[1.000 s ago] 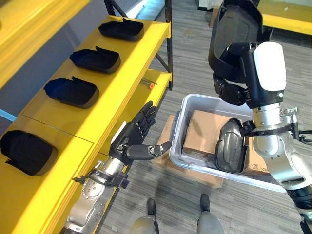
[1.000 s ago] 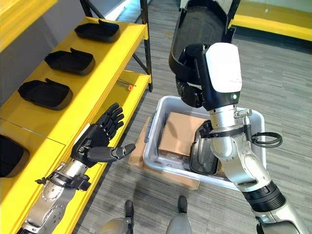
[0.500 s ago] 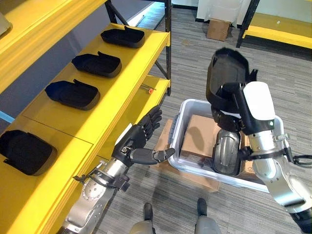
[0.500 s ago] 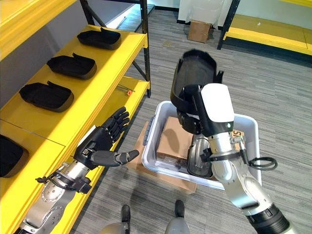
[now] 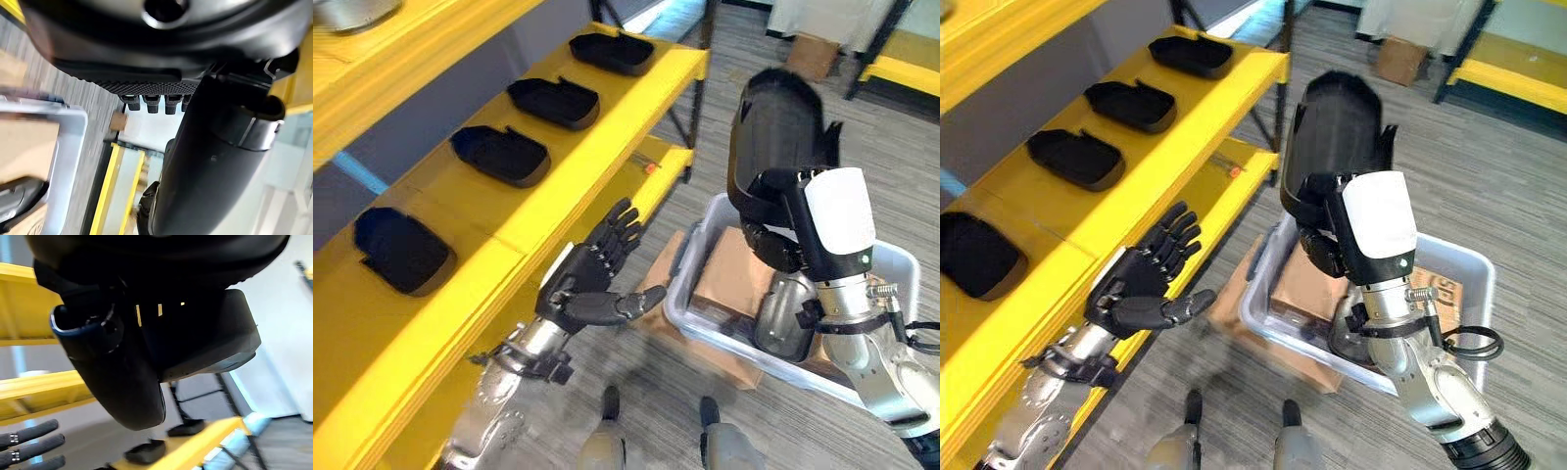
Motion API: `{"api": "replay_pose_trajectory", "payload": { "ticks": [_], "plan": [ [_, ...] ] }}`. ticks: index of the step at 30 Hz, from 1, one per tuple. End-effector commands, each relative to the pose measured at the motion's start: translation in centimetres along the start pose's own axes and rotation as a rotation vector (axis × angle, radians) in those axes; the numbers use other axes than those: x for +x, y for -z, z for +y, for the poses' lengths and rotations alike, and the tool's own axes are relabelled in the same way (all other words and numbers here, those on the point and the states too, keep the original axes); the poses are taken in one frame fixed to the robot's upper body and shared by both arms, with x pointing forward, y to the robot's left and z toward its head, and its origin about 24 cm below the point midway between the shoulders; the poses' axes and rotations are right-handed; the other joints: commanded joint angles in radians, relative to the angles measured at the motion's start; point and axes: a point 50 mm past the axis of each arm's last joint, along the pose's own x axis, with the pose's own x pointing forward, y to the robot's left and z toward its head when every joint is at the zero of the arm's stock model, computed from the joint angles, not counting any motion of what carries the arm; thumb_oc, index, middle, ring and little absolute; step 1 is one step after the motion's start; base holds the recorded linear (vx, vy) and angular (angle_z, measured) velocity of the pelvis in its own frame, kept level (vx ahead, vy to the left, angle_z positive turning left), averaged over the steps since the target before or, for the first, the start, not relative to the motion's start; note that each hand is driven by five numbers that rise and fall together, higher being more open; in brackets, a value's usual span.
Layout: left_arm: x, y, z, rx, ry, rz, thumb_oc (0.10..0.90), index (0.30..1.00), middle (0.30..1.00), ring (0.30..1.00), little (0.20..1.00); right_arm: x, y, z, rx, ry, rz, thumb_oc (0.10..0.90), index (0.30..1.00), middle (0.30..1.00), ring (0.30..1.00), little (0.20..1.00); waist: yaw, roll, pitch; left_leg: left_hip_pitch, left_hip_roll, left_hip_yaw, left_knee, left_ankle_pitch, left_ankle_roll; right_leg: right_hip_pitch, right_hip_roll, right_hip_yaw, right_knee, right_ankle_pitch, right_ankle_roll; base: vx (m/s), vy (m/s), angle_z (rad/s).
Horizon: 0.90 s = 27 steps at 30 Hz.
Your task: Move parts from the plastic box to the shelf.
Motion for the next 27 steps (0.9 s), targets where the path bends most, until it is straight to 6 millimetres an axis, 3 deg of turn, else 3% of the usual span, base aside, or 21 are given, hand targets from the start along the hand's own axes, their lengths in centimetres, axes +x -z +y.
{"api": "replay_pose_trajectory", "payload": {
  "ticks": [1,4,5,8,12,15,19,23,25,27],
  "plan": [
    [0.4,-4.1,-0.6,0.064,0.080,-0.208,0.900,1.000,1.000,1.000,1.000,3.2,-2.6,-4.8,-0.027,0.297,-0.200,0.400,0.300,0.300,0.300,0.300,0.018,-0.081,-0.033,0.113,-0.043,0.187,0.103,-0.273,-0.058,0.053,0.036,-0.101,-0.075,0.014,-0.064,-0.12,0.067,1.42],
    [0.2,-4.6,-0.6,0.082,0.059,-0.225,0.900,1.000,1.000,1.000,1.000,3.4,-2.9,-5.1,-0.012,0.298,-0.235,0.400,0.300,0.300,0.300,0.300,0.011,-0.082,-0.034,0.135,0.001,0.197,0.137,-0.294,-0.064,0.050,0.002,-0.116,-0.061,0.007,-0.071,-0.09,0.144,0.64],
    [0.1,-4.9,-0.6,0.101,0.056,-0.239,0.900,1.000,1.000,1.000,1.000,3.5,-3.3,-5.3,-0.005,0.300,-0.264,0.400,0.300,0.300,0.300,0.300,-0.001,-0.082,-0.036,0.164,0.060,0.206,0.169,-0.271,-0.081,0.042,-0.021,-0.127,-0.032,-0.009,-0.079,-0.08,0.227,0.39],
    [0.2,-5.5,-0.6,0.134,0.053,-0.278,0.900,1.000,1.000,1.000,1.000,4.2,-3.6,-5.6,-0.004,0.300,-0.316,0.400,0.300,0.300,0.300,0.300,-0.011,-0.069,-0.045,0.199,0.149,0.183,0.184,-0.194,-0.113,-0.003,-0.055,-0.144,0.027,-0.035,-0.096,-0.10,0.278,0.37],
    [0.3,-5.9,-0.5,0.145,0.018,-0.333,0.900,1.000,1.000,1.000,1.000,5.6,-4.2,-6.1,-0.011,0.281,-0.380,0.400,0.300,0.300,0.300,0.300,-0.010,-0.034,-0.051,0.212,0.224,0.133,0.173,-0.079,-0.157,-0.080,-0.095,-0.138,0.103,-0.063,-0.106,-0.13,0.428,0.16],
    [0.5,-5.9,-0.6,0.184,0.022,-0.372,0.900,1.000,1.000,1.000,1.000,6.0,-4.1,-6.5,-0.031,0.273,-0.391,0.400,0.300,0.300,0.300,0.300,-0.033,-0.010,-0.056,0.232,0.268,0.176,0.126,-0.042,-0.188,-0.140,-0.138,-0.145,0.169,-0.082,-0.097,-0.15,0.527,0.22],
    [0.9,-6.4,-1.2,0.219,0.035,-0.413,0.900,1.000,1.000,1.000,1.000,6.1,-3.4,-6.4,-0.076,0.261,-0.352,0.400,0.300,0.300,0.300,0.300,-0.029,0.010,-0.055,0.217,0.247,0.194,0.112,-0.036,-0.202,-0.127,-0.179,-0.165,0.121,-0.046,-0.071,-0.08,0.409,0.50],
    [0.6,-6.8,-0.9,0.221,0.000,-0.414,0.900,1.000,1.000,1.000,1.000,5.7,-3.4,-5.8,-0.069,0.224,-0.363,0.400,0.300,0.300,0.300,0.300,-0.023,0.023,-0.073,0.233,0.203,0.209,0.077,-0.090,-0.197,-0.087,-0.205,-0.168,0.028,0.026,-0.014,0.01,0.294,0.29],
    [-0.1,-6.9,-0.4,0.262,-0.026,-0.360,0.900,1.000,1.000,1.000,1.000,4.9,-3.4,-5.4,-0.053,0.191,-0.346,0.400,0.300,0.300,0.300,0.300,-0.001,0.014,-0.094,0.257,0.166,0.236,0.050,-0.166,-0.180,-0.017,-0.236,-0.195,-0.063,0.093,0.026,0.11,0.239,0.42],
    [-0.5,-6.8,0.1,0.263,-0.050,-0.337,0.900,1.000,1.000,1.000,1.000,4.6,-3.4,-5.3,-0.036,0.177,-0.334,0.400,0.300,0.300,0.300,0.300,0.010,-0.001,-0.101,0.267,0.151,0.245,0.048,-0.203,-0.169,0.018,-0.248,-0.207,-0.099,0.119,0.041,0.09,0.121,0.29]
  ]
}}
